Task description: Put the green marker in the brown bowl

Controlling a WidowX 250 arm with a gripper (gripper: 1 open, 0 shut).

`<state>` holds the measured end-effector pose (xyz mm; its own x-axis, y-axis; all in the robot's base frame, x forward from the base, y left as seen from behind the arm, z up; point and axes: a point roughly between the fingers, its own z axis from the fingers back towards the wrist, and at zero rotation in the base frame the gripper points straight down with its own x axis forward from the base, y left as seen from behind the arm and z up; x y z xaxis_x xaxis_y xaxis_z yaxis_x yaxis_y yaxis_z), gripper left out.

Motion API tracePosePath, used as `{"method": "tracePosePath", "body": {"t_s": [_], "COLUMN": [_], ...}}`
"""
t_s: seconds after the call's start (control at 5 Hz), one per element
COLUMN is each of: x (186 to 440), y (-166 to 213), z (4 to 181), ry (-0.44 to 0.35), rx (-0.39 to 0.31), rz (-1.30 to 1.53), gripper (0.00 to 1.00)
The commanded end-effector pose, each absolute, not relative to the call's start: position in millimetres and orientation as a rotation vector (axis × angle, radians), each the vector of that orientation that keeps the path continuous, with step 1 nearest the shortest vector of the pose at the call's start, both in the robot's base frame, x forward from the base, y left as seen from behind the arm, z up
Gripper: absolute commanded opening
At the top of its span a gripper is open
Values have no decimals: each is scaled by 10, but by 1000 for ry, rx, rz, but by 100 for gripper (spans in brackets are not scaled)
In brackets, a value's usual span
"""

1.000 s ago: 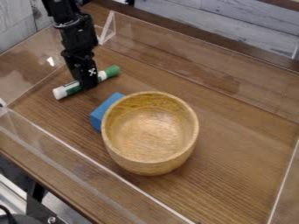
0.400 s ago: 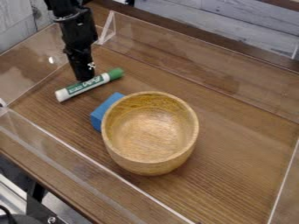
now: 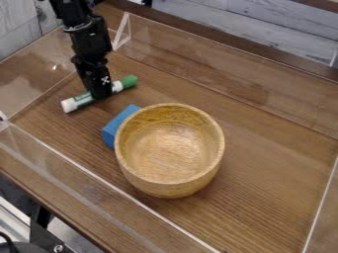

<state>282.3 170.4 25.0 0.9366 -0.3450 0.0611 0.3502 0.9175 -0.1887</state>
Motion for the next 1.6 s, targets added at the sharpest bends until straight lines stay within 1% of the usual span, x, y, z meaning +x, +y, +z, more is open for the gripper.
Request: {"method": "tracePosePath", "body": {"t_s": [0.0, 0.6, 1.2, 1.4], "x": [2893, 2900, 2907, 2846], "y": [1724, 1659, 1576, 1409], "z": [397, 613, 807, 924], "ry": [-53, -46, -52, -65], "rx": [-174, -191, -194, -198], "rz": [-368, -362, -371, -364], "gripper": [0, 0, 0, 0]}}
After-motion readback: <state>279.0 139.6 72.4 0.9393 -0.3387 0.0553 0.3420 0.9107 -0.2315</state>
